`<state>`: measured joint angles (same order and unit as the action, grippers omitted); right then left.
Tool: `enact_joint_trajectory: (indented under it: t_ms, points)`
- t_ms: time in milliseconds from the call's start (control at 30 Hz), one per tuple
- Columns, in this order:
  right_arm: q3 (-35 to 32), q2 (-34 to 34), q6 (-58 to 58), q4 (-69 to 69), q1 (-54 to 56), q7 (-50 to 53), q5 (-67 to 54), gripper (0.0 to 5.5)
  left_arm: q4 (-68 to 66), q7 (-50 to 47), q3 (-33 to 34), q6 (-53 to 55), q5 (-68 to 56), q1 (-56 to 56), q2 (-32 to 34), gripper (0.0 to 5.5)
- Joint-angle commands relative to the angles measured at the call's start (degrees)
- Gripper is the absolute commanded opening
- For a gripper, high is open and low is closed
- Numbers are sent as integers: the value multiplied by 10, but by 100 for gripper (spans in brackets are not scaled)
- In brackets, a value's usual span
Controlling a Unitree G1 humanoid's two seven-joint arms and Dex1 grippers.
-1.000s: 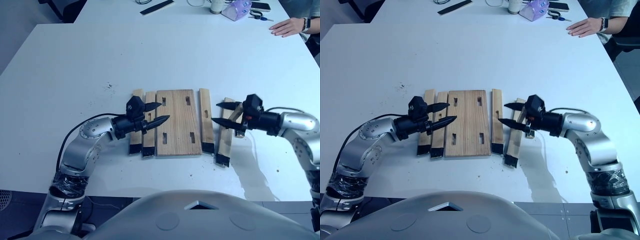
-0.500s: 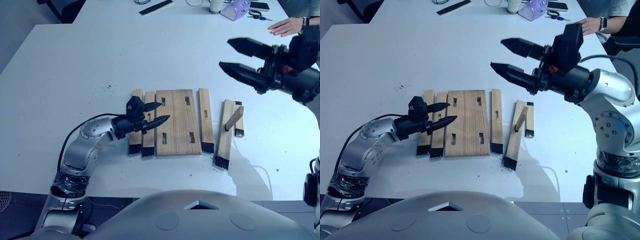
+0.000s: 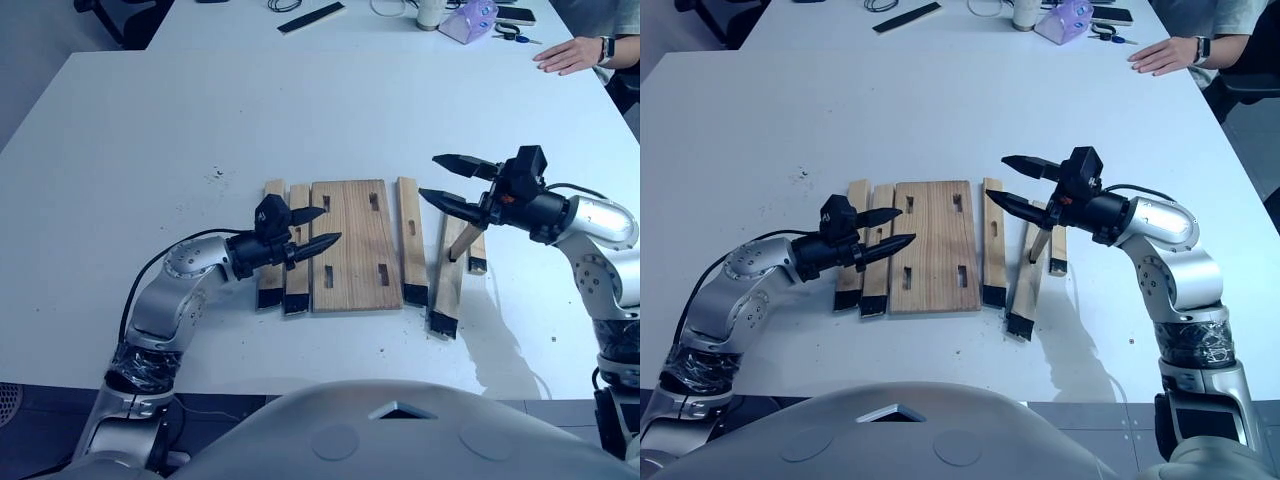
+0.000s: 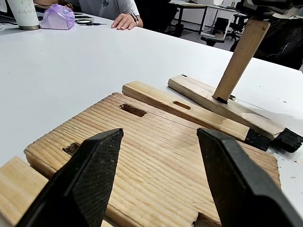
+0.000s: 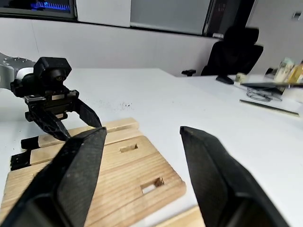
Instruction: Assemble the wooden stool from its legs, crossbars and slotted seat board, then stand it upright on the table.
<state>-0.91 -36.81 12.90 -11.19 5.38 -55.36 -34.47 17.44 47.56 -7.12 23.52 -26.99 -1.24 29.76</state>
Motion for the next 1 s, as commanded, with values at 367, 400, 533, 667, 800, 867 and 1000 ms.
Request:
enact_joint_trajectory:
  t_ms: [367, 400, 533, 667, 800, 867, 1000]
  points:
    - [-55, -143, 242, -233, -103, -44, -202, 286, 0, -6, -1, -16, 29, -6, 1, 291]
    - [-40, -163, 228, -223, -134, -75, -170, 286, 0, -6, -2, -15, 30, -5, 1, 291]
    - [29, -196, 146, -141, -196, -147, -34, 286, -8, -16, -5, -20, 39, -5, -7, 291]
    - [75, -187, 78, -61, -203, -185, 49, 286, 6, -28, -12, -19, 45, -17, -17, 291]
    - [90, -175, 45, 23, -173, -204, 87, 286, 34, -34, -5, -11, 36, -29, -12, 291]
    - [84, -184, 30, 38, -172, -214, 98, 286, 33, -37, 0, -10, 37, -30, -9, 291]
    - [43, -218, 13, 26, -183, -234, 95, 286, 43, -39, 0, -8, 38, -36, -7, 291]
